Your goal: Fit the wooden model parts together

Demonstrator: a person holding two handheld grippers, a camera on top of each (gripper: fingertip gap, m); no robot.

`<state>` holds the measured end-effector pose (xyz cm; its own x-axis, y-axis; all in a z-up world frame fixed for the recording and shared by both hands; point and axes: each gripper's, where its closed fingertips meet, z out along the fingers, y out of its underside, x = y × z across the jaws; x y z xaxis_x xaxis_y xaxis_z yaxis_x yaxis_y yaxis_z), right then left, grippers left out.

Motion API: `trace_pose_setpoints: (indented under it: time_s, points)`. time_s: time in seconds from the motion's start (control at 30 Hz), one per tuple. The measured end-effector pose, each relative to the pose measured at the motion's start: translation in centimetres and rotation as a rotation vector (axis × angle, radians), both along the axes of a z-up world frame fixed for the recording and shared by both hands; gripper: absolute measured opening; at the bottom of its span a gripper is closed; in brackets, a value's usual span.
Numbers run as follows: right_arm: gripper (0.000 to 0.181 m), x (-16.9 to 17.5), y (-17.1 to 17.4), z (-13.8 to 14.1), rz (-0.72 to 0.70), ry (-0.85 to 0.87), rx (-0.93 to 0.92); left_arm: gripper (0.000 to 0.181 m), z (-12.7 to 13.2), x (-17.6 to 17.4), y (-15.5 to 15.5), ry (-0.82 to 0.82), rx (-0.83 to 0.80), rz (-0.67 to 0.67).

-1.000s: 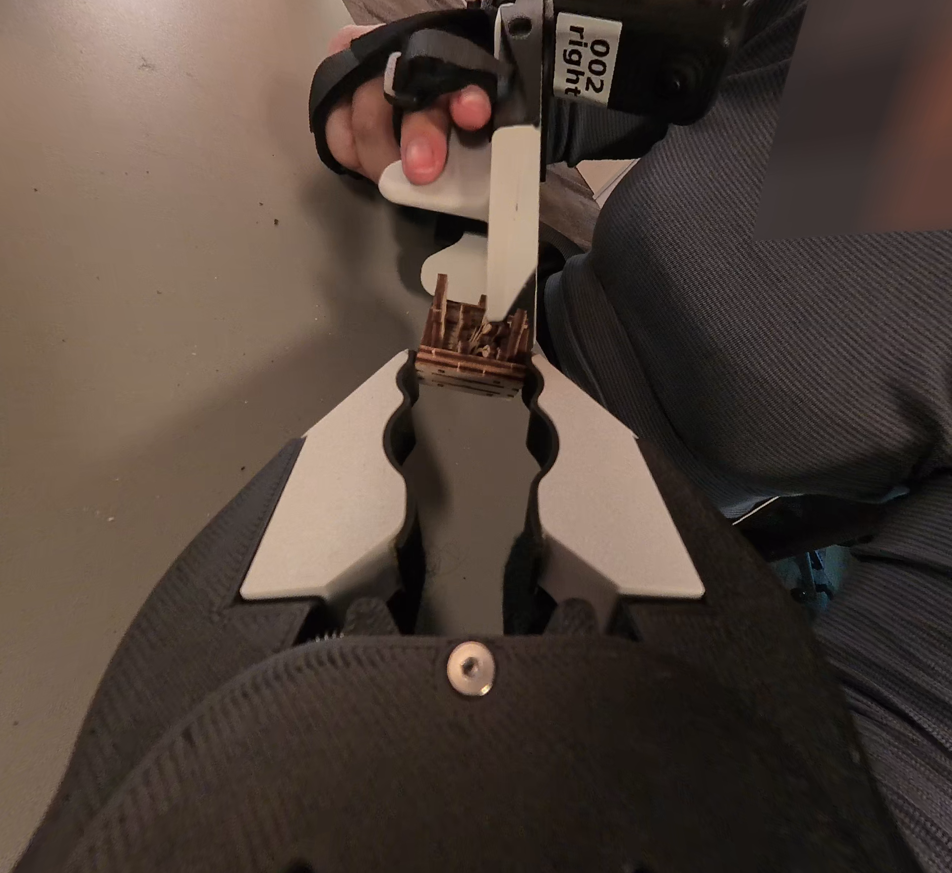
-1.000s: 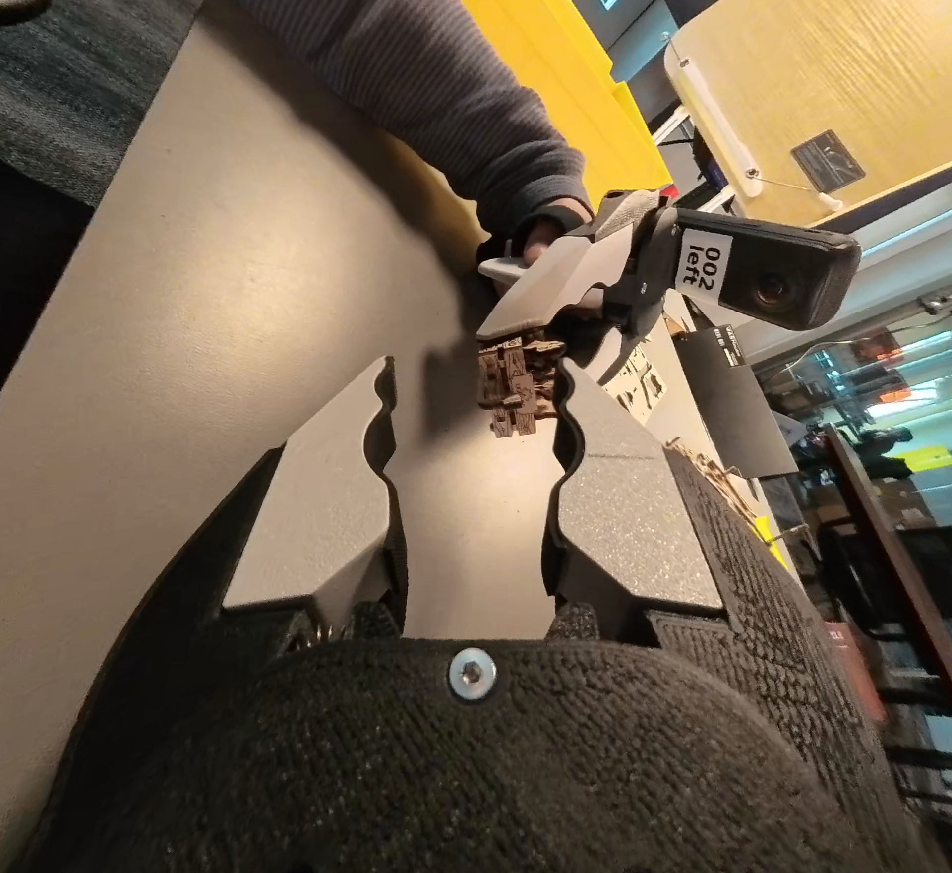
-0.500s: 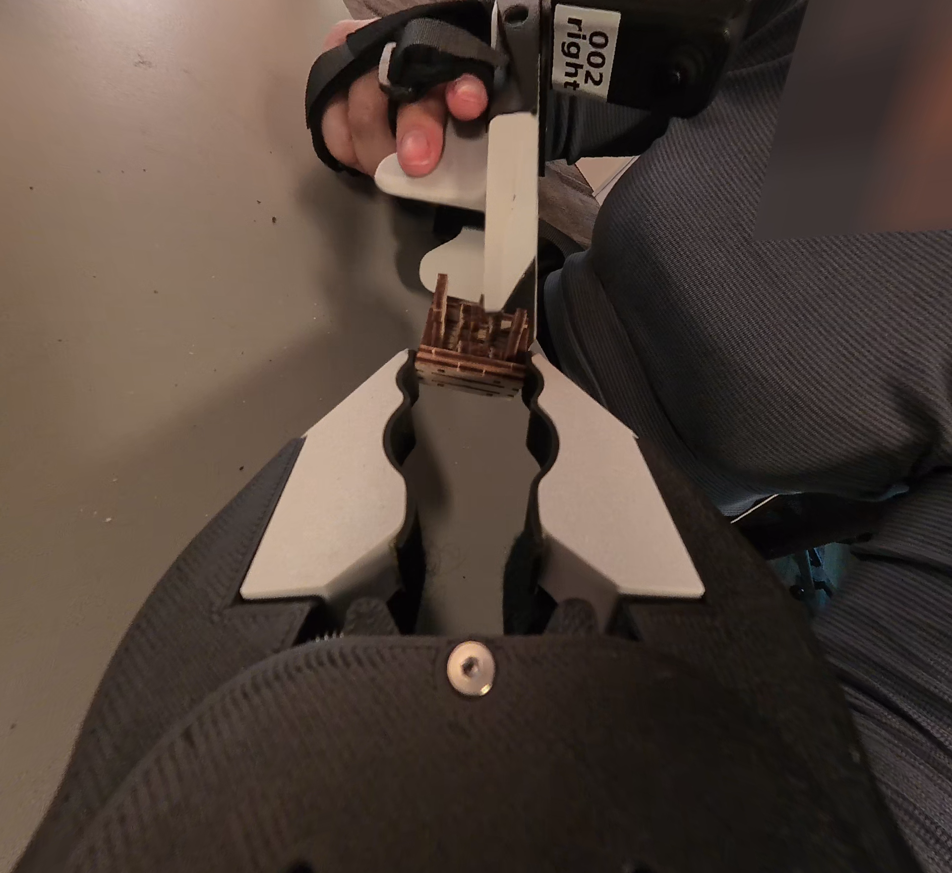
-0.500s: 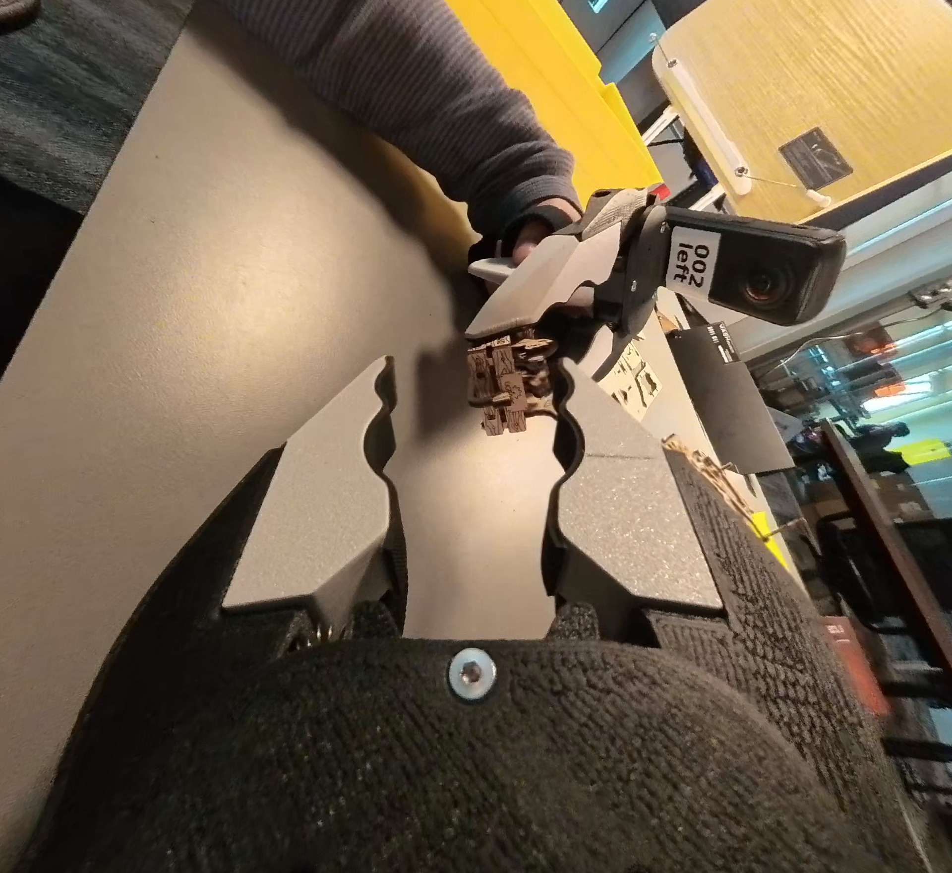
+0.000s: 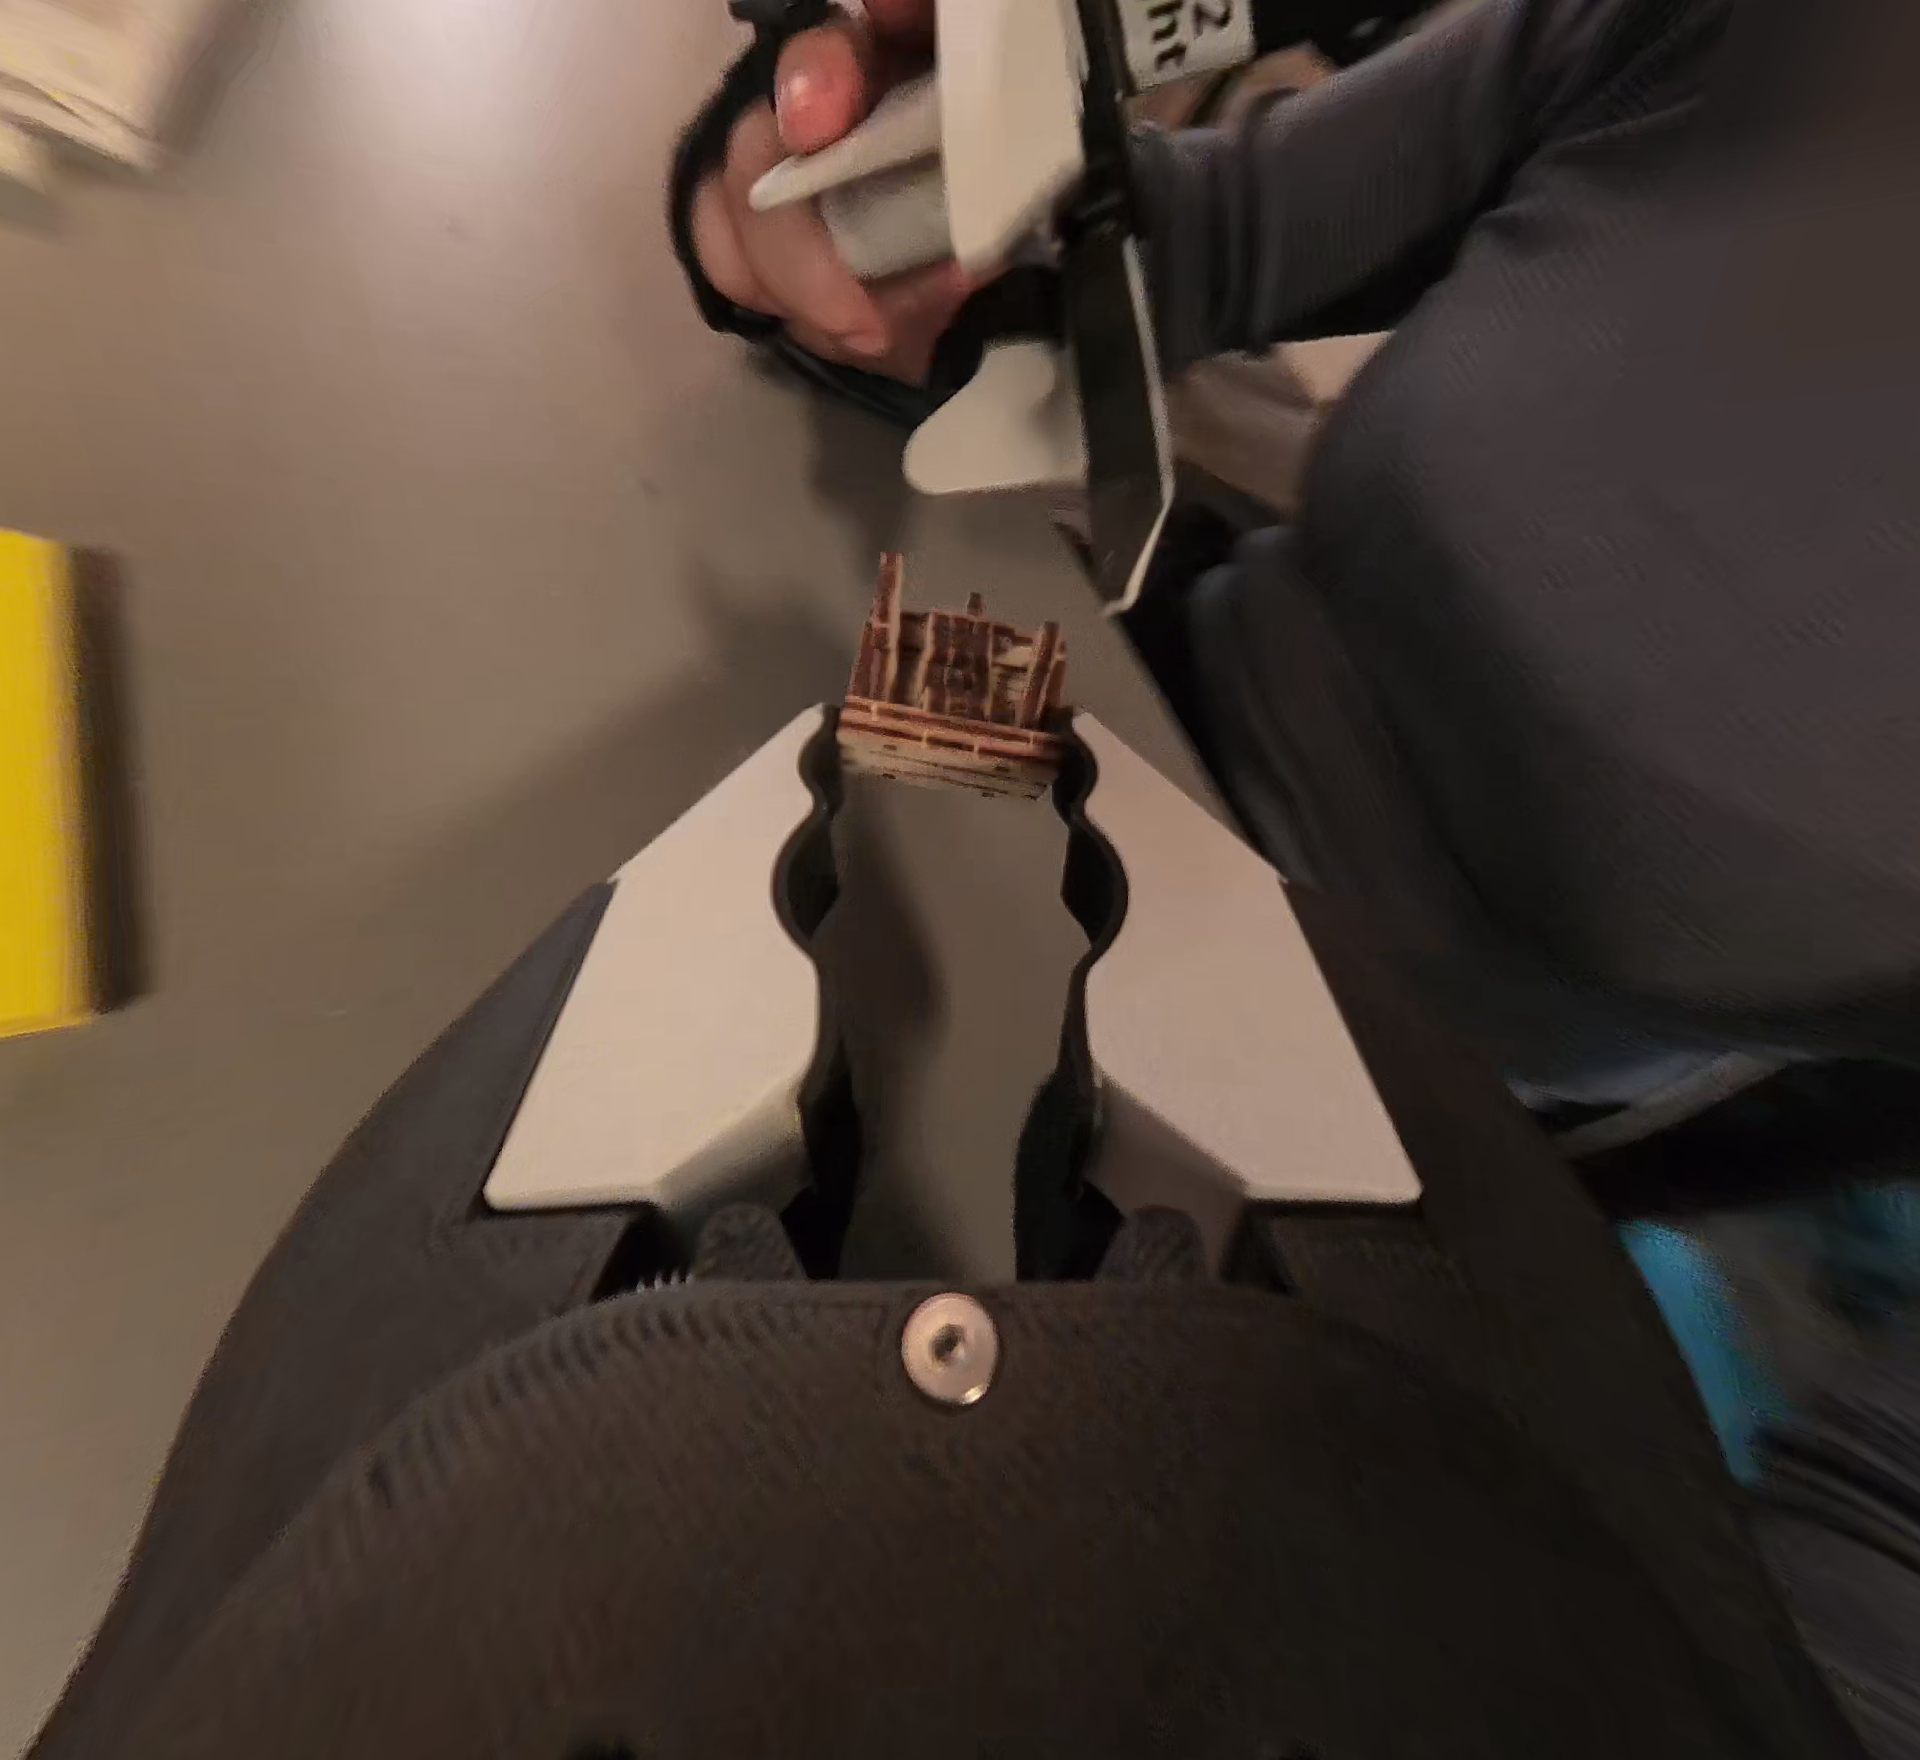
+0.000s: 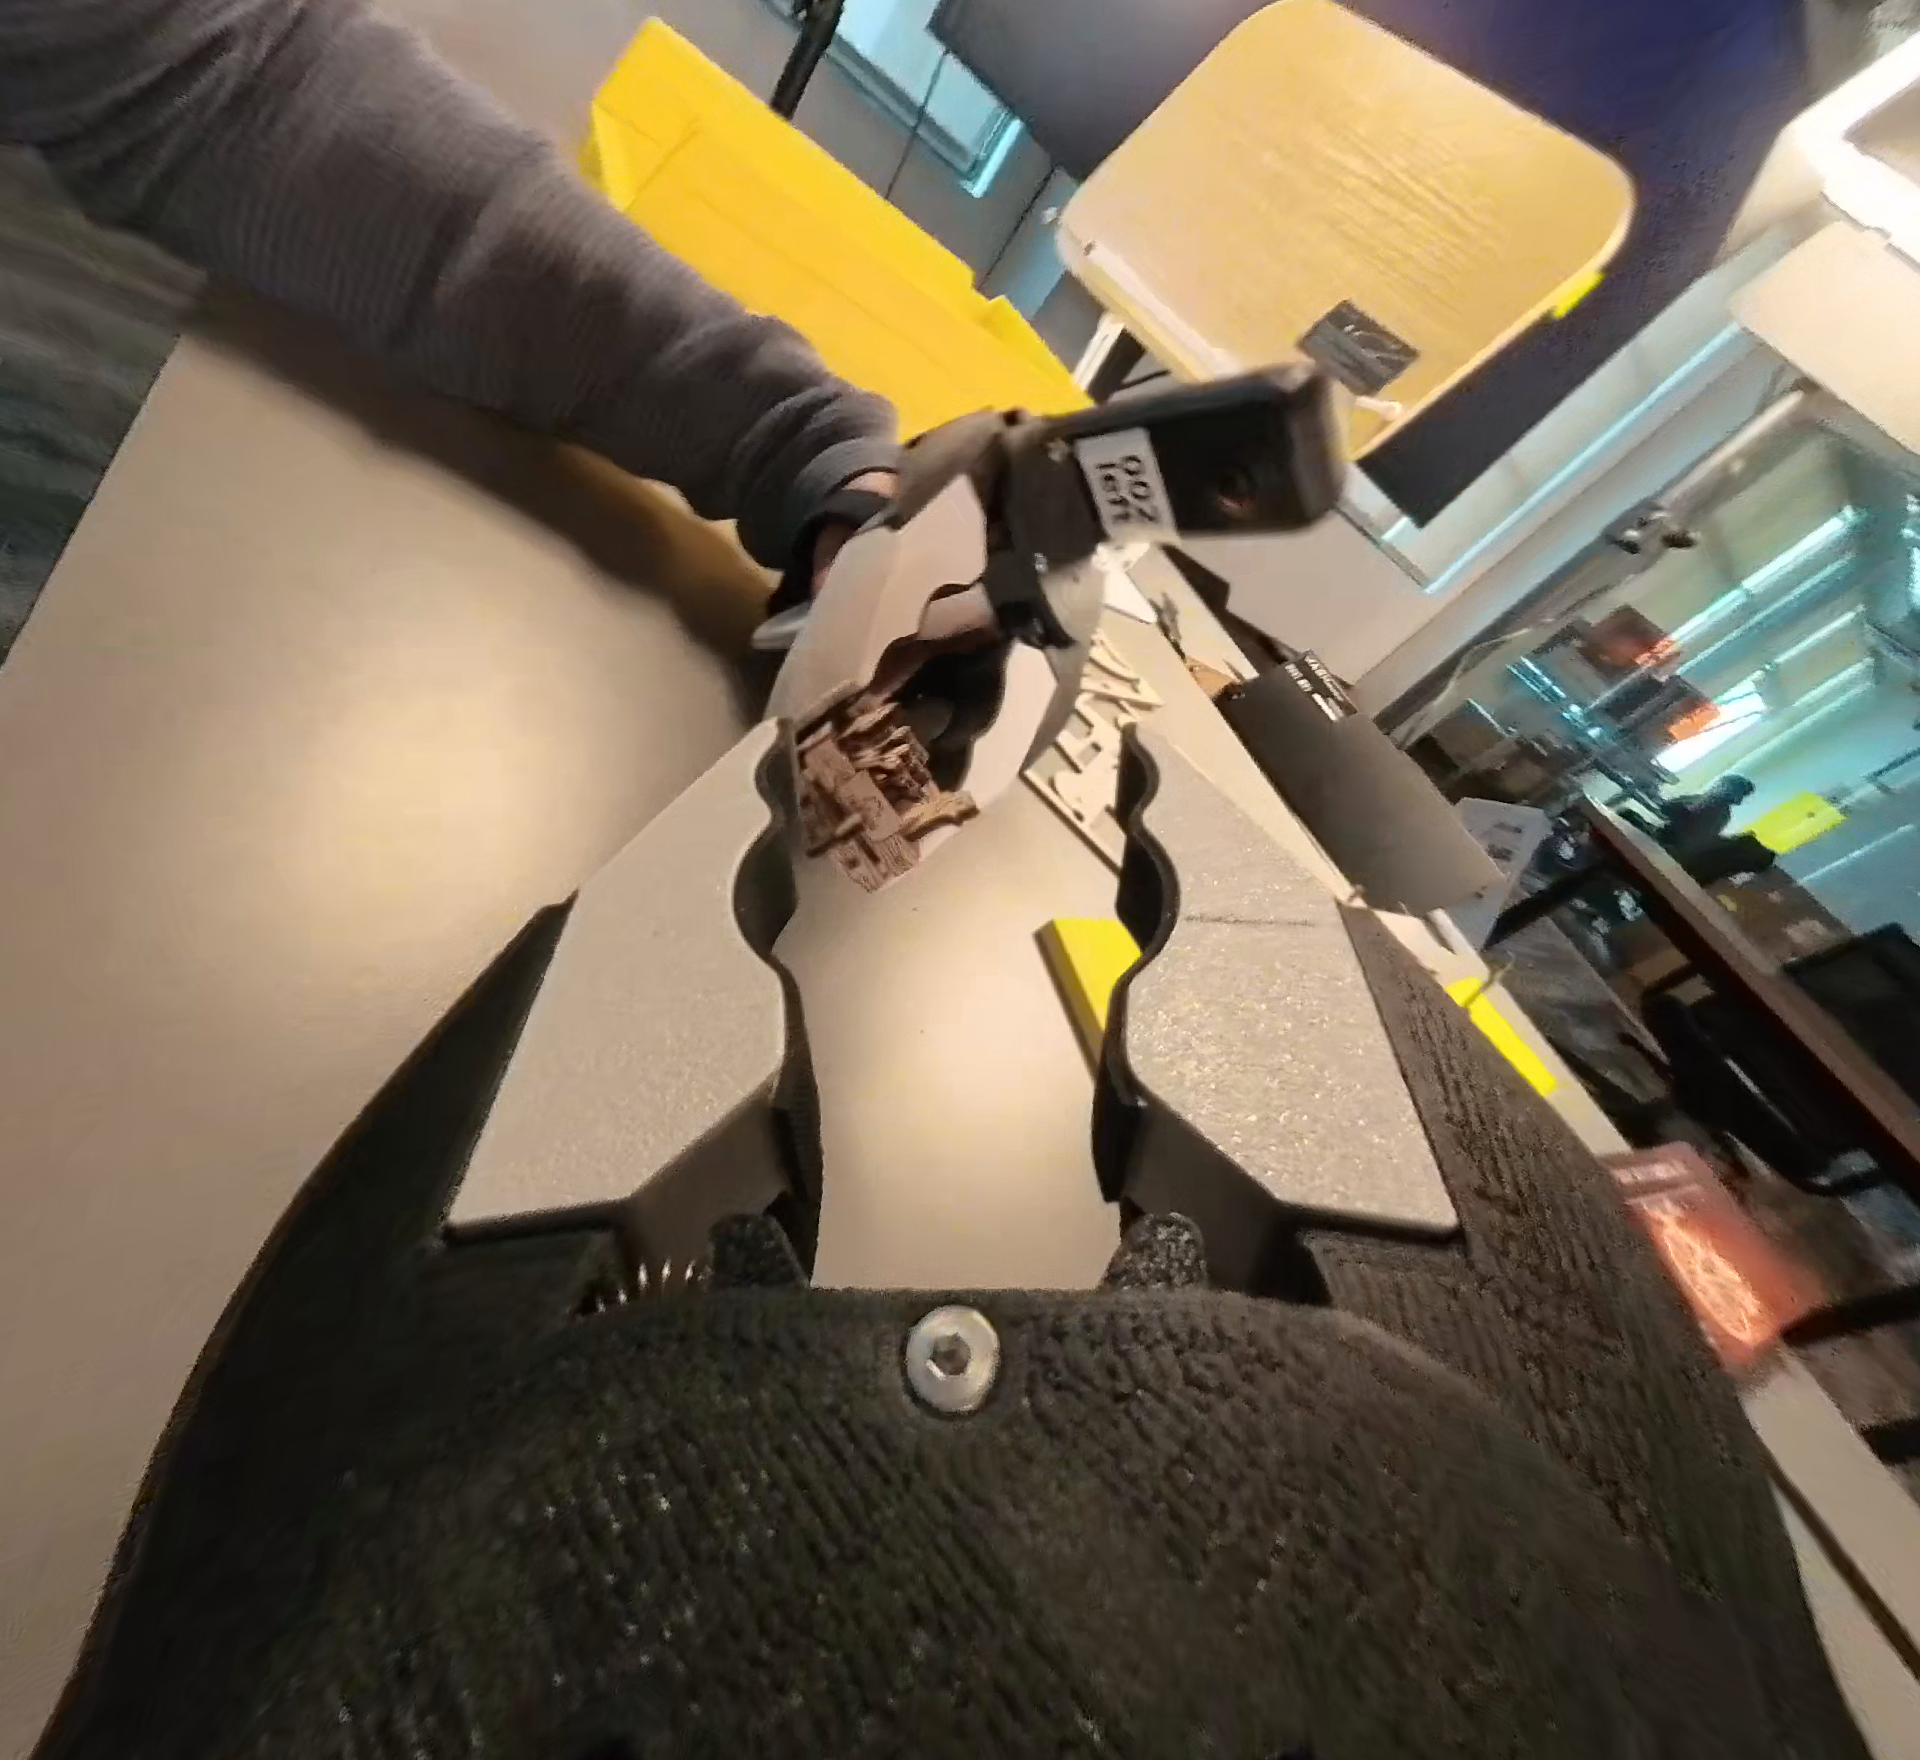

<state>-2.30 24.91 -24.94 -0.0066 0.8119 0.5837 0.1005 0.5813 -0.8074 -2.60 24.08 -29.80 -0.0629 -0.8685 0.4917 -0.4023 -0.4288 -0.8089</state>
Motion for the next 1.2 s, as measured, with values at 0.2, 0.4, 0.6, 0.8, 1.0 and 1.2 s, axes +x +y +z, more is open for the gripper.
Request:
trace_pose_setpoints:
  time_s: [0.2, 0.4, 0.6, 0.8, 1.0, 1.2]
  points:
    - [0.058, 1.4, 1.9, 1.4, -0.032, 0.073, -0.097, 0.039, -1.8, -0.5, 3.7, 0.177, 0.382, 0.233]
    - [0.053, 1.6, 2.4, 0.1, -0.021, -0.011, -0.151, 0.039, -2.7, -0.1, 4.6, 0.268, 0.515, 0.269]
    - [0.04, 1.3, 1.9, -1.9, 0.007, -0.146, -0.14, 0.039, -3.6, 0.5, 4.3, 0.339, 0.58, 0.246]
    - [0.028, 1.2, 2.0, -3.8, -0.013, -0.279, -0.182, 0.039, -4.2, 0.7, 4.4, 0.381, 0.573, 0.246]
    - [0.0, 1.1, 3.3, -3.9, -0.207, -0.412, -0.251, 0.039, -4.3, 0.6, 4.9, 0.436, 0.583, 0.286]
    - [0.0, 2.0, 1.4, -6.7, -0.292, -0.735, -0.229, 0.039, -4.3, 0.7, 4.9, 0.426, 0.569, 0.291]
